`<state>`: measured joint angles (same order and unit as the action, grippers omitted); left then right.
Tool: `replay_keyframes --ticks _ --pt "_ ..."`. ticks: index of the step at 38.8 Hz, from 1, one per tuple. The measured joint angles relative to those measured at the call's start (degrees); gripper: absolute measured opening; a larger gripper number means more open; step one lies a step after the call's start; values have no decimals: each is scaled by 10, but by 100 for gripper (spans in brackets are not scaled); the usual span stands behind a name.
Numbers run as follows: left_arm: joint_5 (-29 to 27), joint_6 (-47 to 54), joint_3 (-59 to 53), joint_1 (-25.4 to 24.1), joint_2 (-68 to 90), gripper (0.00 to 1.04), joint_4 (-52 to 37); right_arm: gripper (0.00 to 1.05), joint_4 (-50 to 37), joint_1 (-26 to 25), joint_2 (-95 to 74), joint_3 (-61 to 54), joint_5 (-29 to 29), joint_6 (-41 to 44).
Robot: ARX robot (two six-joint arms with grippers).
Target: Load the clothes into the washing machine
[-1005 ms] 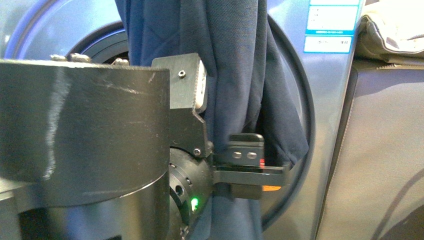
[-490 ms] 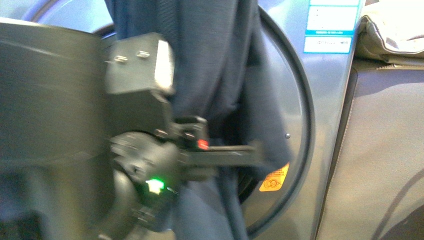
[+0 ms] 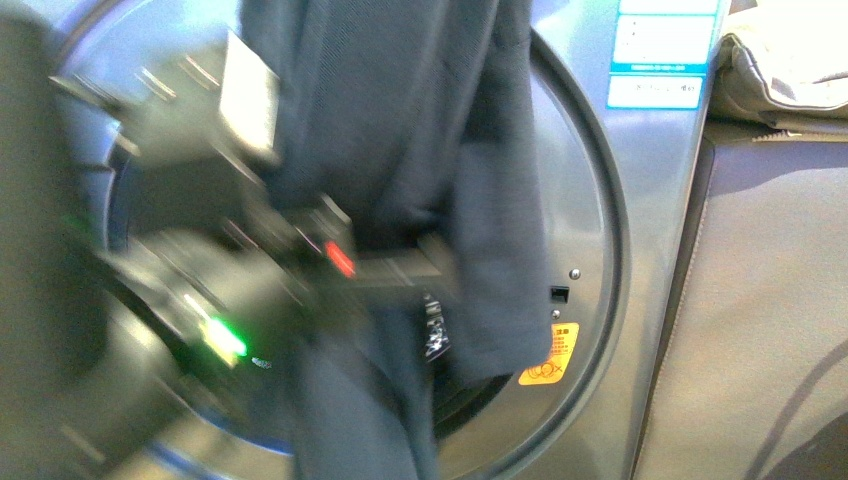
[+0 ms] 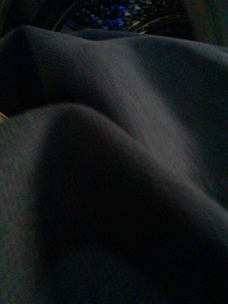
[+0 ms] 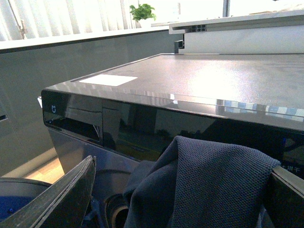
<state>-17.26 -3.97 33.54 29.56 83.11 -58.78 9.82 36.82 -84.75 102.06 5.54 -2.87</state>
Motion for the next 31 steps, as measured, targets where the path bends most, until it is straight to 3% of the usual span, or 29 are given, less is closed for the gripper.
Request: replay_keyframes --ticks 12,31 --pt "43 80 4 -11 -114 7 96 97 0 0 0 1 0 0" --pt "51 82 24 -21 -56 7 88 97 0 0 0 1 0 0"
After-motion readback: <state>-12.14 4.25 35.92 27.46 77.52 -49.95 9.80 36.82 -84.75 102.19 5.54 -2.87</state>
